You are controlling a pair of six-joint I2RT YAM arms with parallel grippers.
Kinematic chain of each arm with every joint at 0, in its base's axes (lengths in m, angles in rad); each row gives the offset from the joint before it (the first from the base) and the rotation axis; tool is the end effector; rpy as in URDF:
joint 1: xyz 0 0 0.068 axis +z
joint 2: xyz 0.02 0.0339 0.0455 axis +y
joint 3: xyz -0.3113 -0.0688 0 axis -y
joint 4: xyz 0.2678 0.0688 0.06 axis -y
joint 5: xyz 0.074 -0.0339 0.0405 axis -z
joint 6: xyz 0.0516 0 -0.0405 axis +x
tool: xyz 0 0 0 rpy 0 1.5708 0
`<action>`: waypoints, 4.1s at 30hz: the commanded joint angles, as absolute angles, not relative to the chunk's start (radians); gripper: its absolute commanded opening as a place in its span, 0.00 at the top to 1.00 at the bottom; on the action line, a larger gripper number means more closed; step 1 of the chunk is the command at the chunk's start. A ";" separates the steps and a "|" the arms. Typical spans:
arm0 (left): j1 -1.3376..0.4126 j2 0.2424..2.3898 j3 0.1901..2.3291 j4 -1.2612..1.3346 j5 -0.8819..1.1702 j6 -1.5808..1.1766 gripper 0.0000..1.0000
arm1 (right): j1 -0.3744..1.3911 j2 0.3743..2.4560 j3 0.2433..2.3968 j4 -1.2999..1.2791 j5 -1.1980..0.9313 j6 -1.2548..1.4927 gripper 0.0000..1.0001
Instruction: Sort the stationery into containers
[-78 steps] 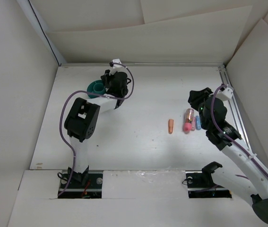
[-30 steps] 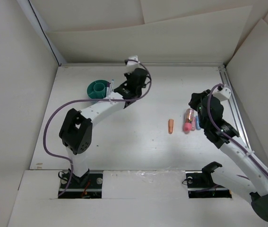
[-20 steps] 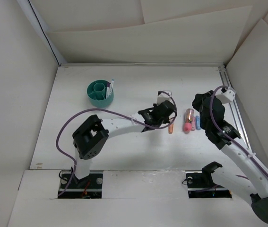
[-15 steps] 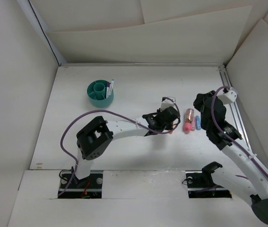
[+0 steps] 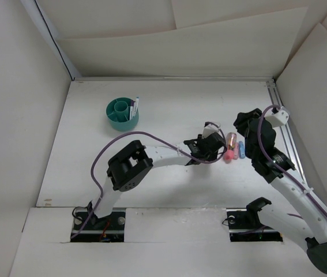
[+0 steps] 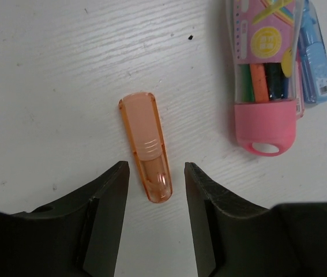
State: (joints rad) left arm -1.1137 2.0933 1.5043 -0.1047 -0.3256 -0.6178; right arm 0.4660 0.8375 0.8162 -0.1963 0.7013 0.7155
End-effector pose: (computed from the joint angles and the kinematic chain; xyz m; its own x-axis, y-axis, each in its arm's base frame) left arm 0.2469 -0.4646 0.2058 -0.6596 0.0976 -0.7452 0.4411 0.8531 -0.2787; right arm 0.1860 0.0563 0.3746 -0.0016 0.5602 -0.8283 0.2922 0.7924 0.5354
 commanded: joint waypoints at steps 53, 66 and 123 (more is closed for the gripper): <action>-0.786 1.709 1.303 -0.082 -0.704 -0.632 1.00 | 0.453 0.798 0.844 -0.153 0.635 0.701 0.56; -0.382 1.583 1.222 0.049 -0.747 -0.695 1.00 | 0.453 0.787 0.825 -0.112 0.584 0.683 0.56; -0.308 2.094 1.580 0.170 -1.210 -0.109 0.99 | 0.453 0.796 0.825 -0.103 0.565 0.664 0.56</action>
